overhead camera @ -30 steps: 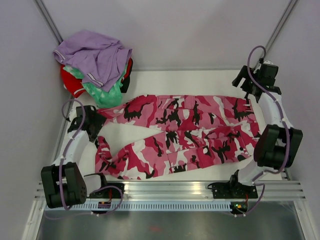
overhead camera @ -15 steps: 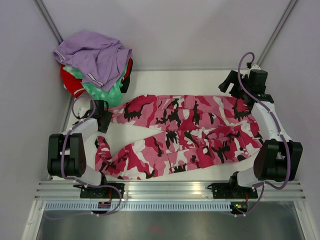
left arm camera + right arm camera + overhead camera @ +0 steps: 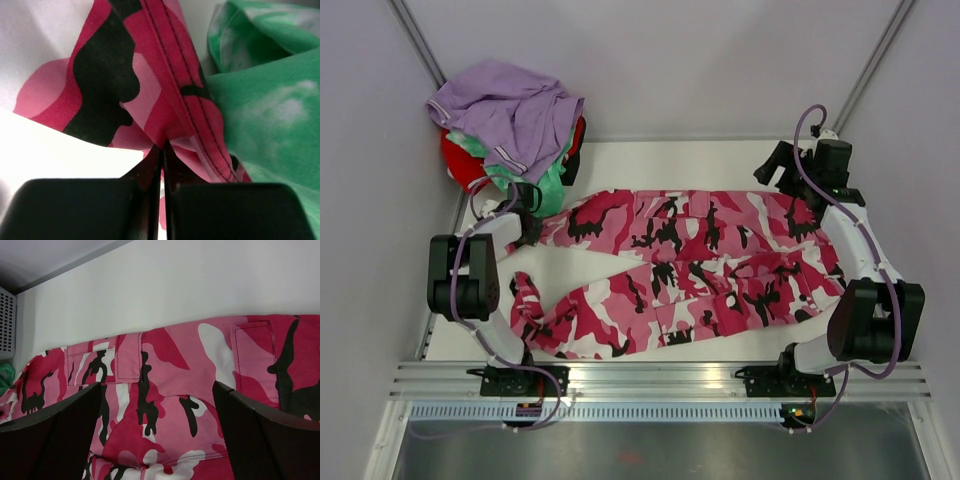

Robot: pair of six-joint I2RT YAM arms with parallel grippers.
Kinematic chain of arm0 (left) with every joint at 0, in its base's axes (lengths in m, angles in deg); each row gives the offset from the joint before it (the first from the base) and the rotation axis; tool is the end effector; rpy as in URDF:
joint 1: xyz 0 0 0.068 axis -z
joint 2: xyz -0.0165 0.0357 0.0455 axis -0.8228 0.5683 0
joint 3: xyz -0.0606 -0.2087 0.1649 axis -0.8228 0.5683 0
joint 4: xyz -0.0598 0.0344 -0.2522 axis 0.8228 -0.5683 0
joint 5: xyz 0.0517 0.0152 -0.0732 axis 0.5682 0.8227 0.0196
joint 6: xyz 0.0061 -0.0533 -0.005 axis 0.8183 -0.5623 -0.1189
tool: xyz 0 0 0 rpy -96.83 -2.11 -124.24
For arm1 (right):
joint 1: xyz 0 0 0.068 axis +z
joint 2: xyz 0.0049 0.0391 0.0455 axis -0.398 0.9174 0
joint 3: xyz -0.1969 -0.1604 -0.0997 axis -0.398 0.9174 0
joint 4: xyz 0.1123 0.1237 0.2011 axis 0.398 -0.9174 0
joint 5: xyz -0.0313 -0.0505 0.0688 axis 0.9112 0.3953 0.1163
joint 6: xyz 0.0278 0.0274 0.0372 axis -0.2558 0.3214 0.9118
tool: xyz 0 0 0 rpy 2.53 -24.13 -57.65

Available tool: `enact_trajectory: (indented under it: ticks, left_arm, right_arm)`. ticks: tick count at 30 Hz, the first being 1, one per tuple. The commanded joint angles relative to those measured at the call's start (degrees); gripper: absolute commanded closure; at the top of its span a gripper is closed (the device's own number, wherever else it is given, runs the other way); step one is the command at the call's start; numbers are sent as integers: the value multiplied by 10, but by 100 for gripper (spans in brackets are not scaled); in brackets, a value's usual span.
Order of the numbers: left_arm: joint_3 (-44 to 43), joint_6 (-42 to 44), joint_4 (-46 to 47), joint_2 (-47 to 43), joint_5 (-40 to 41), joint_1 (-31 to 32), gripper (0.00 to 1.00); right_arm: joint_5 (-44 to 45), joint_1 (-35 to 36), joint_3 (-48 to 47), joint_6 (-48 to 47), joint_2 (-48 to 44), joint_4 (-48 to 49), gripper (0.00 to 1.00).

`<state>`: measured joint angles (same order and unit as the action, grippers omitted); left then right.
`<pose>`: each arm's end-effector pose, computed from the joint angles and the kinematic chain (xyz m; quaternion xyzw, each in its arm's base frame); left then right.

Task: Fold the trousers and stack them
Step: Flatten the trousers out

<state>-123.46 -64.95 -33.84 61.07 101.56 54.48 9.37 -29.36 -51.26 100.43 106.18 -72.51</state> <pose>0.3385 0.0164 0.1581 -0.5748 0.7628 -0.0115 0.2960 0.3369 -0.0262 0.3115 0.1440 0.8528 0.1705 0.4721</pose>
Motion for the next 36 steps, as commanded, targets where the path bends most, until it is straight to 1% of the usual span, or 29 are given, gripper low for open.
enact_trajectory:
  ticks: [1,3,5,6,7,8,10,11,12,14,15,16,17,18,19,20,22,23,24,25,27,28,30,31,36]
  left_arm:
    - [-16,35,-61,-14,21,1,98]
    - [-9,77,-93,-42,30,1,98]
    - [-6,118,-130,-93,49,1,98]
    - [-1,130,-167,-114,53,1,98]
    - [2,152,-184,-135,59,1,98]
    - [5,161,-204,-179,64,1,98]
    - [16,183,-252,-223,62,1,98]
    - [20,186,-266,-265,67,1,98]
    - [33,196,-283,-283,71,0,98]
    - [48,207,-286,-313,83,0,97]
    - [59,213,-286,-323,85,-2,90]
    - [62,230,-276,-321,84,-2,56]
    - [62,235,-272,-315,84,-3,34]
    - [54,243,-266,-295,82,-6,14]
    - [46,262,-260,-281,79,-10,1]
    - [23,265,-258,-265,81,-16,0]
    - [1,273,-257,-225,71,-61,0]
    - [-14,278,-241,-215,34,-85,0]
    - [-17,285,-225,-209,8,-138,0]
    - [-18,300,-206,-198,-16,-163,1]
    - [-24,309,-164,-181,-27,-196,5]
    - [-30,321,-157,-150,-23,-199,7]
    - [-56,333,-153,-113,-27,-201,8]
    - [-63,345,-149,-79,-35,-201,8]
    - [-80,411,-98,-18,-66,-201,11]
  right_arm:
    - [-16,19,12,7,-3,15,2]
    - [-22,34,21,0,-3,16,2]
    - [-21,60,33,-2,-2,13,2]
    - [-22,80,38,-6,-2,13,2]
    - [-20,103,54,-7,-2,14,3]
    - [-19,114,63,-6,-1,16,3]
    - [-14,140,88,-1,-4,25,3]
    - [-12,147,96,1,-5,28,3]
    - [-3,162,108,3,-7,32,3]
    - [5,173,118,4,-7,35,3]
    - [6,176,123,4,-6,39,3]
    - [9,180,125,3,-1,40,3]
    - [10,182,126,4,3,40,3]
    - [10,183,125,4,12,40,3]
    - [12,183,124,4,15,40,3]
    - [21,183,124,4,19,40,3]
    - [42,183,124,7,28,39,2]
    - [57,183,124,10,33,39,2]
    - [60,183,124,11,38,41,2]
    - [63,183,120,9,50,42,2]
    - [72,183,117,12,77,50,2]
    - [74,183,110,11,86,50,2]
    - [72,183,99,12,111,45,3]
    - [71,183,91,11,115,43,3]
    - [85,183,93,11,113,49,3]
